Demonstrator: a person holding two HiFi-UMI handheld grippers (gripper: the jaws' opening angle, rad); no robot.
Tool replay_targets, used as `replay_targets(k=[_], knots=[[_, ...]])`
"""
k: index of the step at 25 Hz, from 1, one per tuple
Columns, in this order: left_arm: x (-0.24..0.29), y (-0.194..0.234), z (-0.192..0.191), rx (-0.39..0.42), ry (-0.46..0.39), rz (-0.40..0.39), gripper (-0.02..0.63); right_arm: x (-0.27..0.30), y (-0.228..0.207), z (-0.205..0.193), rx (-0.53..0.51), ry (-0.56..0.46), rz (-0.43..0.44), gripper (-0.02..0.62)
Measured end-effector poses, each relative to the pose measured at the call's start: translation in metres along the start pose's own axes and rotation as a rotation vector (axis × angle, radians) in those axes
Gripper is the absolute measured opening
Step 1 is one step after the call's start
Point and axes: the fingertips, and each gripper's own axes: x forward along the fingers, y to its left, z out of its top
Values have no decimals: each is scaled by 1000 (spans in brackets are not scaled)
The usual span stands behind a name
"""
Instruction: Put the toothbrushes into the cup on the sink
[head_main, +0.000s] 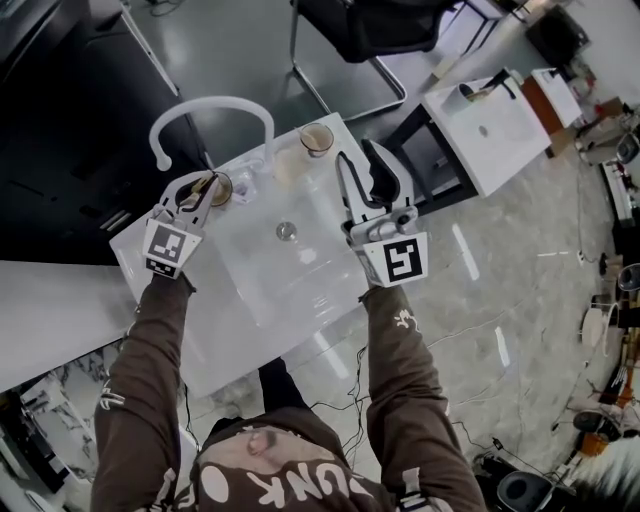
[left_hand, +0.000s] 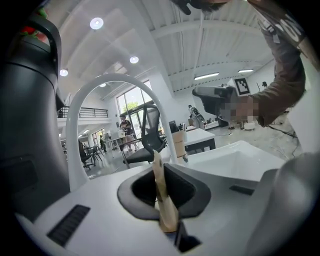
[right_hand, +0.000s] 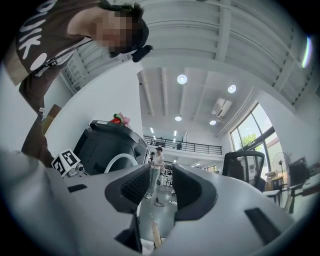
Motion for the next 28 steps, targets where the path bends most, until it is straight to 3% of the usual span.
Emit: replay_targets(k=[2, 5, 7, 16, 22, 28], knots=[[-3, 0, 7, 9, -6, -3, 21, -4, 6, 1, -3, 4, 10, 144], [-12, -2, 29, 6, -53, -9, 138, -8, 12, 6, 4, 4, 4, 160], [-23, -5, 44, 14, -79, -12, 172, -11, 20, 12, 8, 2, 10, 166], [-122, -37, 128, 33, -235, -21, 184, -46, 105, 70, -22, -3, 78, 207], [-230, -87, 165, 31, -312, -46, 184, -108, 198, 120, -26, 18, 85, 216], [-360, -138, 175, 10, -347, -77, 184, -178, 309, 176, -26, 45, 59, 227]])
